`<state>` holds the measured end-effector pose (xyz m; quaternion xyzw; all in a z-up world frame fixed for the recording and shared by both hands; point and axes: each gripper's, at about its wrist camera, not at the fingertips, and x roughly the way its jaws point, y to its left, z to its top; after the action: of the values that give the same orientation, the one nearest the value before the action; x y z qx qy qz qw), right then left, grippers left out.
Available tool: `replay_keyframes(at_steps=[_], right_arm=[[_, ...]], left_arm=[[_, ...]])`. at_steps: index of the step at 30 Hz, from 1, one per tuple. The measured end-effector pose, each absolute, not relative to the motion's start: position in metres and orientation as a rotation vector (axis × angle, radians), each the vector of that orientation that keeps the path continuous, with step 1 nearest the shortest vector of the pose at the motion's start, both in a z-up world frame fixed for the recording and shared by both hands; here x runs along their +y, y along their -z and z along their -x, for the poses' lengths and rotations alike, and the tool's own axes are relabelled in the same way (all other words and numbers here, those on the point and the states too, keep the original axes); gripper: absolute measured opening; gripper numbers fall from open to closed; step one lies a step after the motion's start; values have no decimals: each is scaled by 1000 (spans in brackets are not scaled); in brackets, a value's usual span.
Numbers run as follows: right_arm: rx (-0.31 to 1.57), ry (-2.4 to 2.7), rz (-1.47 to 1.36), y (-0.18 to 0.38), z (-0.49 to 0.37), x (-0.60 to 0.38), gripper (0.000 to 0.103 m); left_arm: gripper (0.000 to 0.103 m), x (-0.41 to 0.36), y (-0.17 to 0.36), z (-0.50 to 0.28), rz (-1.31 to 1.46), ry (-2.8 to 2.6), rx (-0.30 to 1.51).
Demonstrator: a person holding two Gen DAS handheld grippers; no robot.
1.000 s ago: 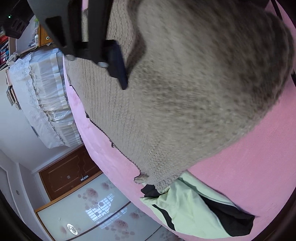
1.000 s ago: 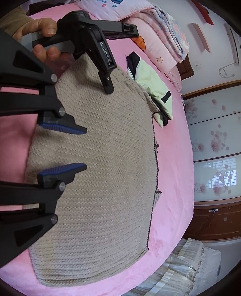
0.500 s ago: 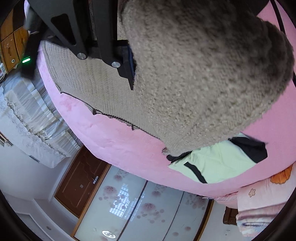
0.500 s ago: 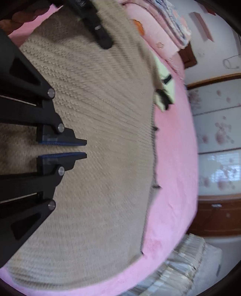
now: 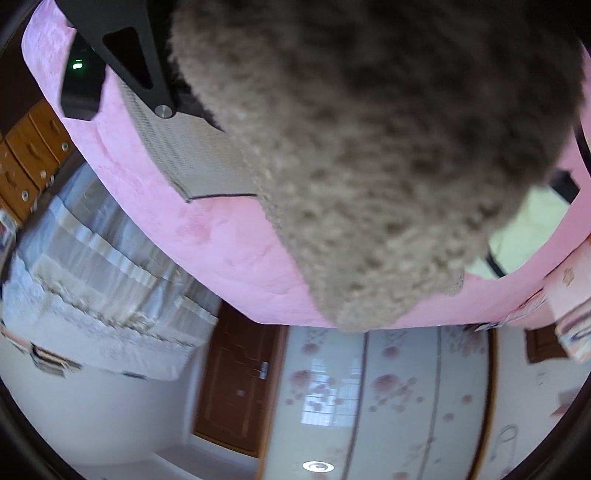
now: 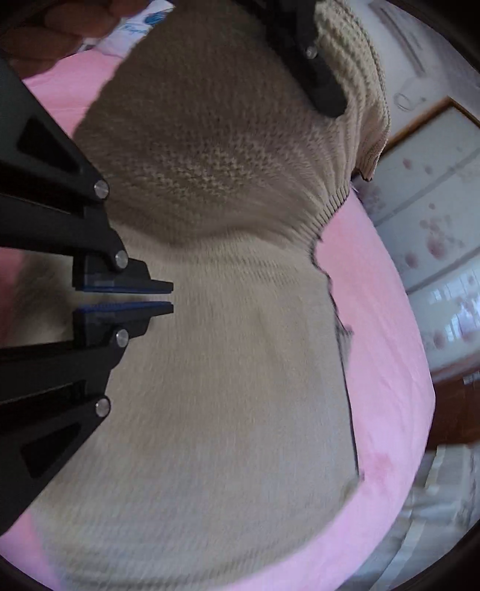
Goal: Fold large clothes
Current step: 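Grasp one side of the beige cardigan with the left tool and lift it, then fold the lifted side over the middle and open the left tool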
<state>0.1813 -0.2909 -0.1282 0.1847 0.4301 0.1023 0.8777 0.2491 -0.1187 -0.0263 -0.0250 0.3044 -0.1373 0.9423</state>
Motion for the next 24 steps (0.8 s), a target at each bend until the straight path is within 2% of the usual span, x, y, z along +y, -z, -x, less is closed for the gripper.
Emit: replay_keyframes(at_steps=[4, 10, 15, 20, 24], right_arm=[[871, -39, -426, 124, -143, -359, 4], [884, 65, -466, 135, -108, -416, 4], [882, 50, -481, 137, -94, -426, 4], [884, 31, -478, 129, -95, -427, 5], [881, 6, -472, 110, -100, -431, 5]], left_arm=[[17, -181, 40, -244, -26, 380, 656], [18, -260, 116, -238, -254, 424, 803], [21, -282, 131, -219, -421, 400, 749], [50, -269, 113, -215, -324, 518, 822], [57, -251, 93, -198, -258, 639, 896]])
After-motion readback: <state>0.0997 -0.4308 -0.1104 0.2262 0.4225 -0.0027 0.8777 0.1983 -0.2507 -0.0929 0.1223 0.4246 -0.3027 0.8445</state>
